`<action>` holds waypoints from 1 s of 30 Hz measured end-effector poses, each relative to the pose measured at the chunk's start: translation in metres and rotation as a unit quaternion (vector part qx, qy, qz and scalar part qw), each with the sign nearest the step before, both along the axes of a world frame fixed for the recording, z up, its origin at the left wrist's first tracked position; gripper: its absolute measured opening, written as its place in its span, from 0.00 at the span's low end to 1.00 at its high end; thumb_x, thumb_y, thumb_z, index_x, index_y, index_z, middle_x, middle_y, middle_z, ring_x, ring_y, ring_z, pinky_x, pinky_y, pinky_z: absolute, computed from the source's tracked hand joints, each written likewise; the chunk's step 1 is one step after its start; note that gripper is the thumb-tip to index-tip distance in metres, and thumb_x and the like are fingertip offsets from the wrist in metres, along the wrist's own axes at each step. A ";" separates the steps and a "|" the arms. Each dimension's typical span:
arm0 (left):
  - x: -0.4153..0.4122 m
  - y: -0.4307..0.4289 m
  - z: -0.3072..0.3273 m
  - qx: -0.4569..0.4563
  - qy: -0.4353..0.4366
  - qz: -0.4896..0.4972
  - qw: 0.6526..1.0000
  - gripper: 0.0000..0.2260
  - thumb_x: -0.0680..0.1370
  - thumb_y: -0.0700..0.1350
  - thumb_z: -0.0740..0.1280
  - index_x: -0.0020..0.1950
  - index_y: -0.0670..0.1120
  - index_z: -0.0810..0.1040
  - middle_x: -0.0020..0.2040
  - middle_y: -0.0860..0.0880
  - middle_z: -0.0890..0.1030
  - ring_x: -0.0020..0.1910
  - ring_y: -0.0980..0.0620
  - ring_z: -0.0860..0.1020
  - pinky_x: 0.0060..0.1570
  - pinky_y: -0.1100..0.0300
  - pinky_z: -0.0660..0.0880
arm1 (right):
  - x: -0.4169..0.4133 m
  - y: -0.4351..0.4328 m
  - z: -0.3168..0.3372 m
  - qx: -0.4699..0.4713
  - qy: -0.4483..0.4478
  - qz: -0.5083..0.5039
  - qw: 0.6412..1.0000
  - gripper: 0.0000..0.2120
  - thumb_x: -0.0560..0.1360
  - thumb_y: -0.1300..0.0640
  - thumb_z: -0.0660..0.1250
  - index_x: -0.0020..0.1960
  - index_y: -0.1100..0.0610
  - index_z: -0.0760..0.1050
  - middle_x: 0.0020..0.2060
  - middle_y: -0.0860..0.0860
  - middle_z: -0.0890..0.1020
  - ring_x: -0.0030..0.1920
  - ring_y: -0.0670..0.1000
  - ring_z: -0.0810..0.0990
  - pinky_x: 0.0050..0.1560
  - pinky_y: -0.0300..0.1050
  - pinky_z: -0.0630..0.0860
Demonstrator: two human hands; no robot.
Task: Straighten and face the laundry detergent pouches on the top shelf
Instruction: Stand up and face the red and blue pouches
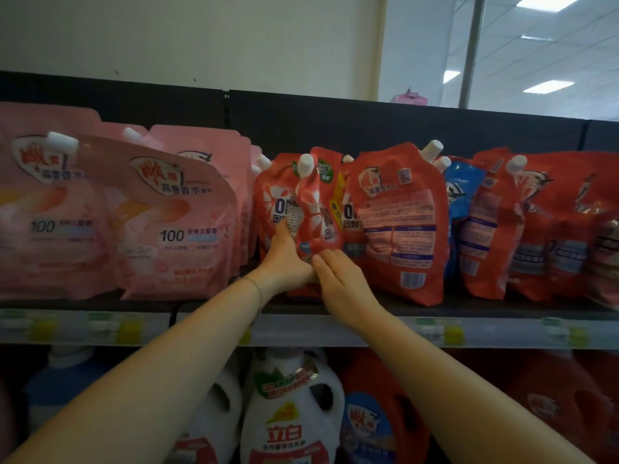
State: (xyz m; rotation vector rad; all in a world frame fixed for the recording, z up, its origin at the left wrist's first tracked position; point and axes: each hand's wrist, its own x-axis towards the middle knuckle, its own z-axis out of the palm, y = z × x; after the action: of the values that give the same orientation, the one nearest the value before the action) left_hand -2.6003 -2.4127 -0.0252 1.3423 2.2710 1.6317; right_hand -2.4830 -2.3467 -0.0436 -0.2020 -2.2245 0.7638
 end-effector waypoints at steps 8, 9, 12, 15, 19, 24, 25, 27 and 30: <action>-0.016 -0.016 0.008 0.020 -0.009 0.007 1.000 0.43 0.64 0.43 0.80 0.71 0.49 0.58 0.61 0.49 0.75 0.59 0.48 0.75 0.61 0.52 0.72 | -0.005 0.007 0.004 0.029 0.079 -0.065 0.994 0.03 0.79 0.57 0.60 0.50 0.54 0.72 0.47 0.48 0.76 0.45 0.47 0.75 0.44 0.42 0.73; -0.020 -0.016 0.011 -0.003 -0.014 -0.004 1.000 0.43 0.65 0.41 0.79 0.73 0.50 0.58 0.63 0.48 0.75 0.62 0.47 0.74 0.63 0.48 0.72 | -0.005 0.011 0.006 0.045 0.074 -0.081 0.993 0.05 0.78 0.57 0.61 0.53 0.55 0.72 0.50 0.48 0.75 0.46 0.48 0.75 0.45 0.44 0.74; -0.029 -0.014 0.019 -0.056 0.009 -0.009 0.998 0.47 0.65 0.38 0.79 0.76 0.52 0.55 0.68 0.48 0.73 0.67 0.45 0.71 0.66 0.46 0.69 | -0.006 0.024 0.009 0.132 0.015 -0.099 0.986 0.16 0.76 0.56 0.66 0.61 0.56 0.68 0.57 0.49 0.71 0.53 0.48 0.74 0.51 0.45 0.76; -0.025 -0.013 0.015 0.003 0.131 0.094 0.987 0.44 0.64 0.37 0.78 0.73 0.46 0.56 0.69 0.45 0.67 0.69 0.46 0.66 0.68 0.47 0.67 | -0.010 0.033 0.010 0.220 -0.048 -0.095 0.970 0.16 0.75 0.54 0.67 0.60 0.55 0.68 0.56 0.50 0.72 0.54 0.50 0.75 0.53 0.46 0.77; -0.016 -0.022 0.005 0.013 0.438 0.251 0.863 0.20 0.70 0.36 0.71 0.56 0.43 0.65 0.57 0.42 0.70 0.58 0.43 0.69 0.56 0.52 0.74 | -0.022 0.033 0.015 0.212 -0.135 -0.096 0.963 0.14 0.74 0.54 0.68 0.57 0.55 0.70 0.56 0.51 0.74 0.55 0.52 0.75 0.55 0.51 0.77; -0.015 -0.023 0.005 -0.234 0.388 0.039 0.891 0.16 0.74 0.40 0.66 0.62 0.47 0.71 0.61 0.49 0.73 0.58 0.46 0.75 0.49 0.53 0.74 | -0.038 0.030 0.017 0.179 -0.161 -0.070 0.968 0.14 0.75 0.59 0.65 0.59 0.57 0.67 0.57 0.55 0.72 0.55 0.55 0.73 0.53 0.47 0.74; -0.019 -0.021 0.005 -0.261 0.368 0.039 0.892 0.17 0.74 0.42 0.67 0.62 0.48 0.71 0.61 0.50 0.72 0.58 0.46 0.74 0.49 0.54 0.73 | -0.039 0.030 0.017 0.180 -0.171 -0.060 0.967 0.16 0.75 0.59 0.66 0.60 0.58 0.66 0.58 0.55 0.71 0.56 0.54 0.73 0.55 0.47 0.73; -0.028 -0.017 0.005 -0.283 0.340 0.059 0.895 0.17 0.73 0.46 0.69 0.60 0.47 0.70 0.61 0.49 0.71 0.59 0.46 0.74 0.50 0.52 0.73 | -0.039 0.031 0.019 0.181 -0.193 -0.033 0.964 0.19 0.75 0.58 0.67 0.63 0.57 0.65 0.60 0.54 0.70 0.59 0.54 0.71 0.58 0.46 0.72; -0.031 -0.013 0.006 -0.323 0.329 0.089 0.883 0.17 0.74 0.47 0.69 0.60 0.48 0.69 0.61 0.48 0.71 0.59 0.45 0.73 0.54 0.49 0.74 | -0.033 0.033 0.020 0.182 -0.223 0.002 0.958 0.22 0.76 0.56 0.67 0.67 0.55 0.65 0.63 0.52 0.69 0.62 0.53 0.70 0.62 0.46 0.70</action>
State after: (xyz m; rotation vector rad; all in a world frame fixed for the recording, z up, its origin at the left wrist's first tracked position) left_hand -2.6313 -2.4257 -0.0192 1.6603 2.9560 0.2981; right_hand -2.5164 -2.3140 -0.0231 -0.2013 -2.7466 0.3125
